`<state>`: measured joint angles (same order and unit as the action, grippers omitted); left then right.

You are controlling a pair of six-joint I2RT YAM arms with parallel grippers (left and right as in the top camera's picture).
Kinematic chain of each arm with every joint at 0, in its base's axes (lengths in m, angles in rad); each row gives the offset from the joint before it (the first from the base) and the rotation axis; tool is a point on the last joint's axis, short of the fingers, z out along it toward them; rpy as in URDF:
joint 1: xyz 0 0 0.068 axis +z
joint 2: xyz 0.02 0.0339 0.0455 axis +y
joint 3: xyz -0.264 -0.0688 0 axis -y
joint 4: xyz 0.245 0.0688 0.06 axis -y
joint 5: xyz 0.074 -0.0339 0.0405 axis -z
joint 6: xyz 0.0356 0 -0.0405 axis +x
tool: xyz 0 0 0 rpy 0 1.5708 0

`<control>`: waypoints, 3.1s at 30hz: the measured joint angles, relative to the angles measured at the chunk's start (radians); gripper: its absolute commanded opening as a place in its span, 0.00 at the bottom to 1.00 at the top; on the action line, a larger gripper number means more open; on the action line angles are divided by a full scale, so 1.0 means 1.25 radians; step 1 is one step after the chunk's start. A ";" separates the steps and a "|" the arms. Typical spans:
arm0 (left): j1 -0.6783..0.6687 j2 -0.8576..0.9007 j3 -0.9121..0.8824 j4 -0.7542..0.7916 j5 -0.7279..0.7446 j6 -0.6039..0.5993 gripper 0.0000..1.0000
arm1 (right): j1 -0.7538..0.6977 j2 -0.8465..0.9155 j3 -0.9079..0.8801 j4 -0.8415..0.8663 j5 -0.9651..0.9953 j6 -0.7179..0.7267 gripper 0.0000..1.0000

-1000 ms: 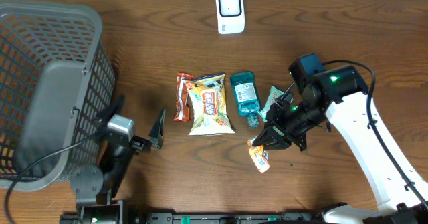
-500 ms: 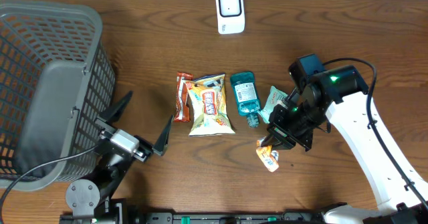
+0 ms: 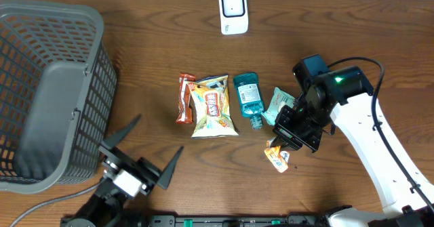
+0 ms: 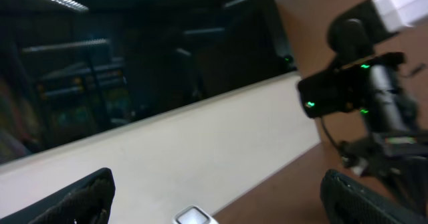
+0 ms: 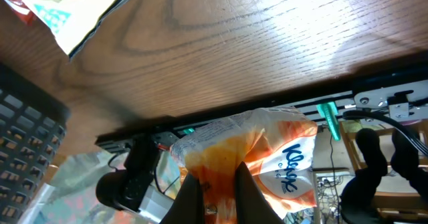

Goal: Scan the item barcode
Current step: 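Raise the tissue pack up to the white scanner with right gripper, then move the scanned pack to the far right and release it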

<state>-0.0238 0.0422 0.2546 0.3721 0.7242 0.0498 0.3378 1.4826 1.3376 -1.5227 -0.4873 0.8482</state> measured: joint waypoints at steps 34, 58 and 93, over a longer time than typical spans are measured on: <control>-0.004 -0.025 -0.027 -0.591 -0.026 0.030 0.98 | 0.030 0.077 -0.002 0.797 0.459 -0.013 0.01; -0.004 -0.025 -0.027 -0.612 -0.025 0.030 0.98 | 0.068 0.705 0.107 1.920 0.422 -0.597 0.01; -0.004 -0.026 -0.027 -0.612 -0.025 0.030 0.98 | -0.124 0.326 0.308 0.967 0.895 -0.688 0.01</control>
<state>-0.0292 0.0101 0.2203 -0.3935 0.6926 0.0872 0.1829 1.8896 1.7226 -0.3145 0.6315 -0.0124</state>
